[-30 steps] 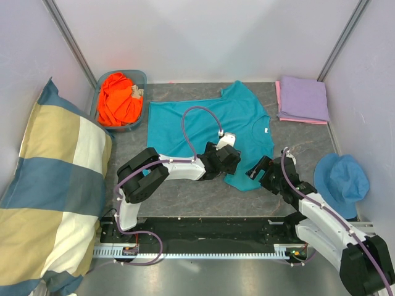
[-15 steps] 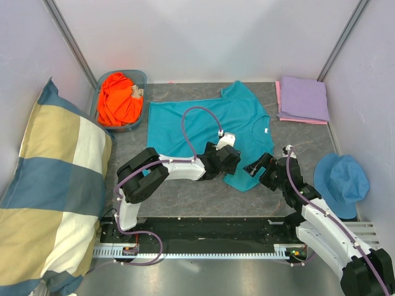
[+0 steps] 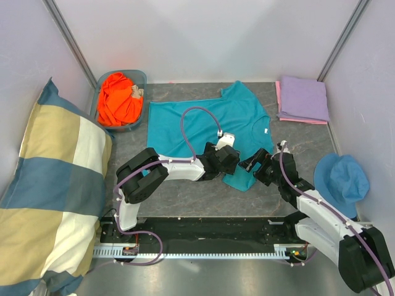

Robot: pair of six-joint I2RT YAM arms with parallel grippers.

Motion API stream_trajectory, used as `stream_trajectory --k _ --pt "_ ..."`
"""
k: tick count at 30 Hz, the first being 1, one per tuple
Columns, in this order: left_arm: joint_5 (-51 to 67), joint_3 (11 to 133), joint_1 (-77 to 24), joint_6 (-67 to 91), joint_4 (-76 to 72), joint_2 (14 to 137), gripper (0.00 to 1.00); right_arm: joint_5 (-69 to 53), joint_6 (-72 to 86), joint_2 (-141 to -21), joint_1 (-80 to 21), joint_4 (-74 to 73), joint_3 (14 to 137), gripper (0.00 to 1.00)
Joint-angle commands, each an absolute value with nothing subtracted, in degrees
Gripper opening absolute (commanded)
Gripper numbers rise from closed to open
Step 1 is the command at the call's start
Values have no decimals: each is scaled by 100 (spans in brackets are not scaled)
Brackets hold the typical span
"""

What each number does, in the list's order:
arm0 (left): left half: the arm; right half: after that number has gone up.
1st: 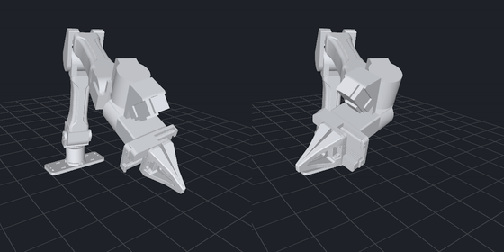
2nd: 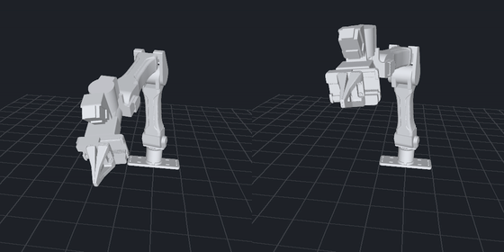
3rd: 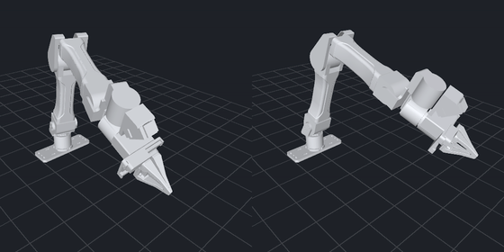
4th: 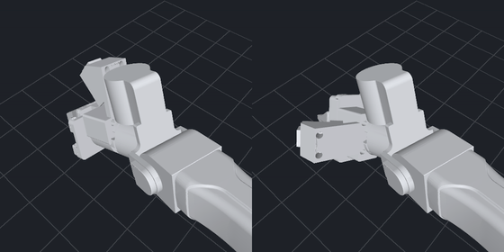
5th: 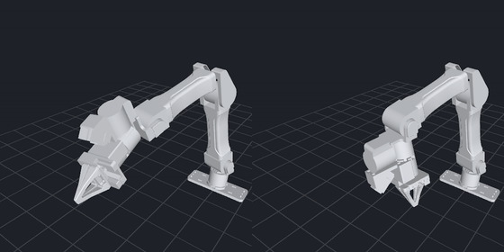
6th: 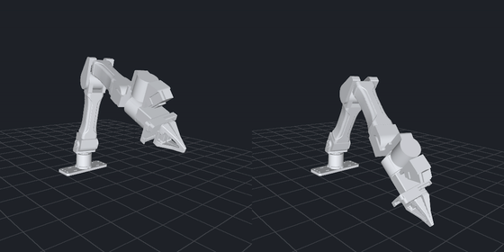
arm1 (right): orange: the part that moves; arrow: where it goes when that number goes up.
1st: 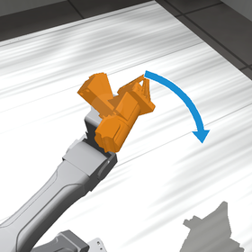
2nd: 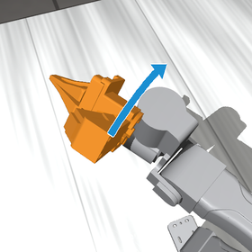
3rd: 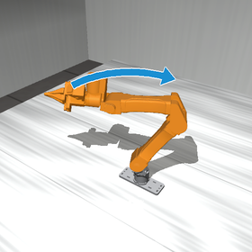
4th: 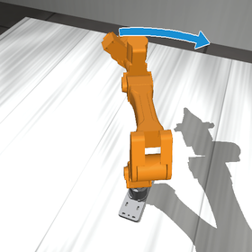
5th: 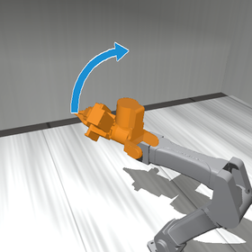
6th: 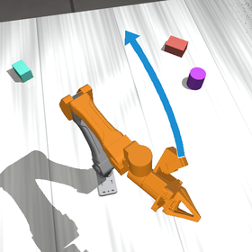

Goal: Fold and stack the t-shirts
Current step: Grap the side of the flattened tshirt closest away from the robot with both arms

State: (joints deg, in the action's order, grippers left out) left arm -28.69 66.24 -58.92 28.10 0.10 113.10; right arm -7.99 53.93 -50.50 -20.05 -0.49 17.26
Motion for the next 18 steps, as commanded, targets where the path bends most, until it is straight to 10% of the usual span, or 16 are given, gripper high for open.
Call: stream_trajectory --k 1,18 --pt "-2830 6451 -5880 3094 483 11408 100 -835 5484 -5220 -2030 711 1995 98" --pt "-2865 6372 -5871 3111 483 11435 100 -923 5704 -6863 -2030 2319 2478 98"
